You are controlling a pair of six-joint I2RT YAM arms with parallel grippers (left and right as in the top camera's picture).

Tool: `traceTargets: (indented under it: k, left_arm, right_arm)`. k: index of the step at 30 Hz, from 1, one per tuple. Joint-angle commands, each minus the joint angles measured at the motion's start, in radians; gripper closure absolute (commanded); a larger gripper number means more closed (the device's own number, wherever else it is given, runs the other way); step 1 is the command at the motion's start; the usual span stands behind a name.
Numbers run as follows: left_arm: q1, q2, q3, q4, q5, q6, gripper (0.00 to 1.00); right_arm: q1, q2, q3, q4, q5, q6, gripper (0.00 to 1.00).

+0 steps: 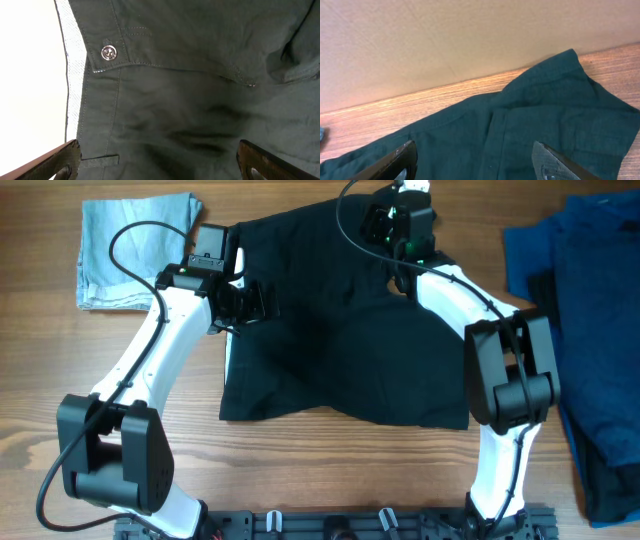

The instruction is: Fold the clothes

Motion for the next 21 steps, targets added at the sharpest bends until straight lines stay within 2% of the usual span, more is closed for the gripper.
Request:
traceTargets:
  k: [1,4,9,14,18,21]
  left_arm:
    - [-0.002,0.012,-0.006,0.0,0.008,0.005,0.0]
    - [-0.002,0.012,-0.006,0.0,0.008,0.005,0.0]
    - [-0.002,0.012,-0.006,0.0,0.008,0.005,0.0]
    - [-0.002,0.012,-0.006,0.0,0.008,0.005,0.0]
    - [-0.002,0.012,-0.006,0.0,0.008,0.005,0.0]
    - [-0.002,0.012,-0.006,0.0,0.008,0.005,0.0]
  right_arm:
    - [-0.002,0.085,0.011,0.042,0.024,0.019,0.27]
    - [-0.002,0.116,0.021,0.061,0.021,0.021,0.22]
    - [-0.002,0.154,0.023,0.076,0.022,0.021,0.23]
    - [-0.002,0.167,0.023,0.092,0.021,0.021,0.34]
    - [-0.002,0.167,0.023,0.086,0.022,0.021,0.34]
    - [-0.002,0.167,0.023,0.085,0.022,0.018,0.48]
